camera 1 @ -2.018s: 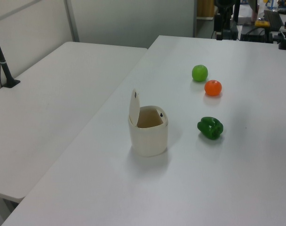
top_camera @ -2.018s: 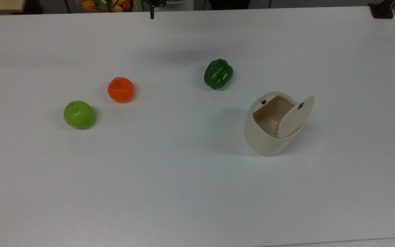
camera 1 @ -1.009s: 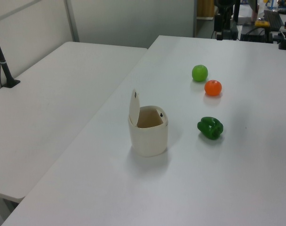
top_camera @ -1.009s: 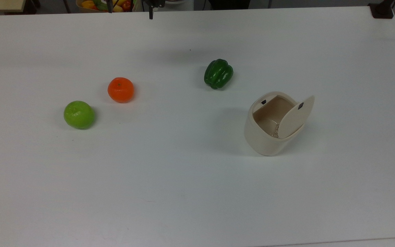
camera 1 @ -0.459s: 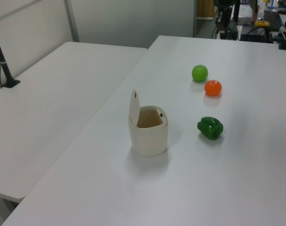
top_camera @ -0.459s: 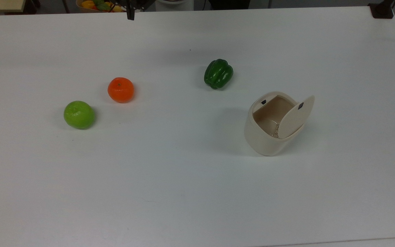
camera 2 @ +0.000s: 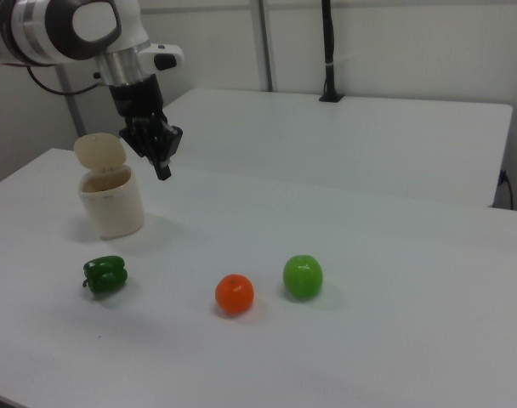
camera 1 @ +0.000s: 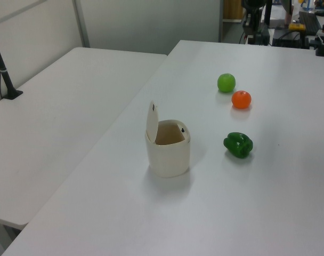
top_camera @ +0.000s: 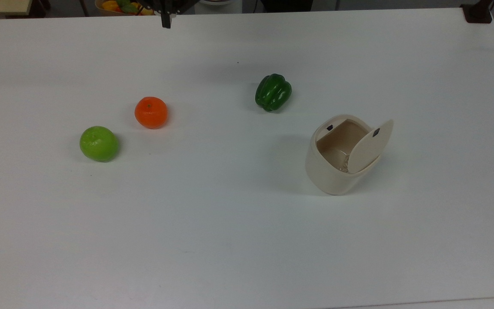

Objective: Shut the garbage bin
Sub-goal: 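Move the gripper over the cream bin toward its raised lid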

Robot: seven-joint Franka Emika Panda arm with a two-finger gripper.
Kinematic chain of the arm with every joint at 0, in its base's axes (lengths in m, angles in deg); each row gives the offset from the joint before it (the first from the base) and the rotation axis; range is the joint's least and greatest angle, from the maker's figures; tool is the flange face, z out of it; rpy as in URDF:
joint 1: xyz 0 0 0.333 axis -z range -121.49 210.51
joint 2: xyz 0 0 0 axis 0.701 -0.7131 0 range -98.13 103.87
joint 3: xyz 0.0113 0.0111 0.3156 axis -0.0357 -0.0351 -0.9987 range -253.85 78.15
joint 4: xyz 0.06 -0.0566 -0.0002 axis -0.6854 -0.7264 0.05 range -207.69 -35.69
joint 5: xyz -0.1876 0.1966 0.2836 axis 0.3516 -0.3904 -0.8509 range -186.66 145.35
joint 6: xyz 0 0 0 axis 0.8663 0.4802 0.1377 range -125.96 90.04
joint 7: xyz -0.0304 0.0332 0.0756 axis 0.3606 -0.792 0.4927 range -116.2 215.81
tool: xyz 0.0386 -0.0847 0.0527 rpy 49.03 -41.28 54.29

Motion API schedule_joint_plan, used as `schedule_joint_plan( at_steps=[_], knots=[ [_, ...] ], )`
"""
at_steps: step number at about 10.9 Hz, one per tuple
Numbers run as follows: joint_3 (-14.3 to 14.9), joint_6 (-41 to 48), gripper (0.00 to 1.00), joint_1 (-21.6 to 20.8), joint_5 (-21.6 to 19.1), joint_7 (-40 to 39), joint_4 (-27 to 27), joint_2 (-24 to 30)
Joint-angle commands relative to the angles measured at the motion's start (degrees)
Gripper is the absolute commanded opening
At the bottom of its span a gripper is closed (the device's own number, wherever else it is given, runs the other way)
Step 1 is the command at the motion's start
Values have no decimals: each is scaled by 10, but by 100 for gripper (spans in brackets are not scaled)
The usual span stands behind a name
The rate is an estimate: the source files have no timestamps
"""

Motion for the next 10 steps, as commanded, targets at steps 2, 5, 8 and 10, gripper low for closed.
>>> schedule_joint_plan(
  at_steps=[2,5,8,10],
  knots=[
    [-10,-137,0,-48,-5,-2,2,-17],
    [-11,-237,0,-103,-18,-1,3,-47],
    [-11,-355,0,-148,-28,-1,4,-73],
    [-11,-443,0,-175,-28,0,4,-100]
  ],
)
